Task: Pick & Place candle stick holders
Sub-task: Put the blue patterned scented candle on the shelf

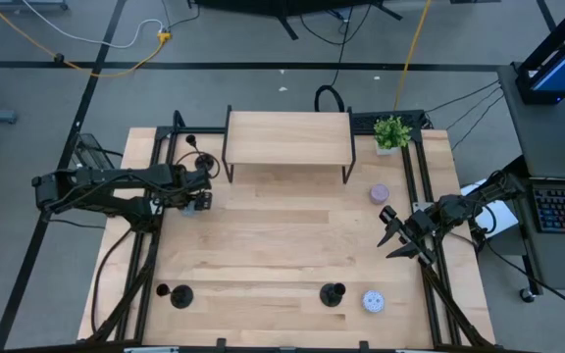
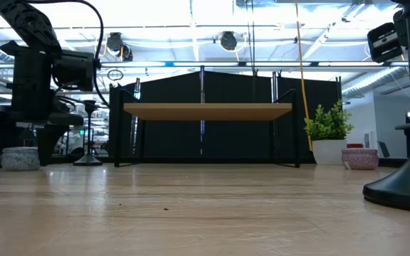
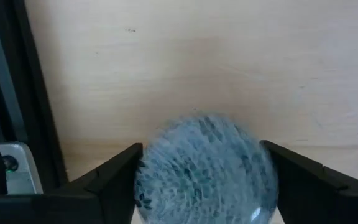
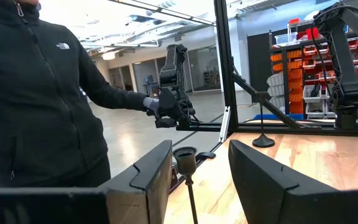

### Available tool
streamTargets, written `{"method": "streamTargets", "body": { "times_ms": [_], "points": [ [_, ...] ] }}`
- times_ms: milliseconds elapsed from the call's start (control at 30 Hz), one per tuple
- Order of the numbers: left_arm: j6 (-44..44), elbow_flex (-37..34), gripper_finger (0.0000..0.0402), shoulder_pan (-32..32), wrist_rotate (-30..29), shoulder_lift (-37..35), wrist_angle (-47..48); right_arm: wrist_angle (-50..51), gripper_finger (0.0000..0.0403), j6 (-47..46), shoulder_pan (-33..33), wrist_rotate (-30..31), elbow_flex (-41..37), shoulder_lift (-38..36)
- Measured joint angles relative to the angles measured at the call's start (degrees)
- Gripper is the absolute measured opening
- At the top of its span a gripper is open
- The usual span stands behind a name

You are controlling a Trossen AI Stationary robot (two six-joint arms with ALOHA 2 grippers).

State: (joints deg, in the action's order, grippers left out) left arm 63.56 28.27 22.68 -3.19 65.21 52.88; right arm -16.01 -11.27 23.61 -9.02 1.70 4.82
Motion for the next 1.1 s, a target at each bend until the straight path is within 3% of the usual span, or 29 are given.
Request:
{"method": "streamTargets", "body": {
  "times_ms": [500,833,1100],
  "points": [
    [-0.39,-0.02,0.0204,0.0,0.78,0.02,-0.13,0.0,0.0151,0.0,-0.01,0.0,0.01,0.02],
    [-5.13,0.06,0.0236,-0.45,5.91,-0.78,-0.53,0.02,0.0151,0.02,-0.01,0.0,0.01,0.0],
    [-3.95,3.78,0.0265,-6.75,20.21,-1.62,0.54,0.0,0.0151,0.02,0.0,0.0,0.01,0.02]
  ]
}}
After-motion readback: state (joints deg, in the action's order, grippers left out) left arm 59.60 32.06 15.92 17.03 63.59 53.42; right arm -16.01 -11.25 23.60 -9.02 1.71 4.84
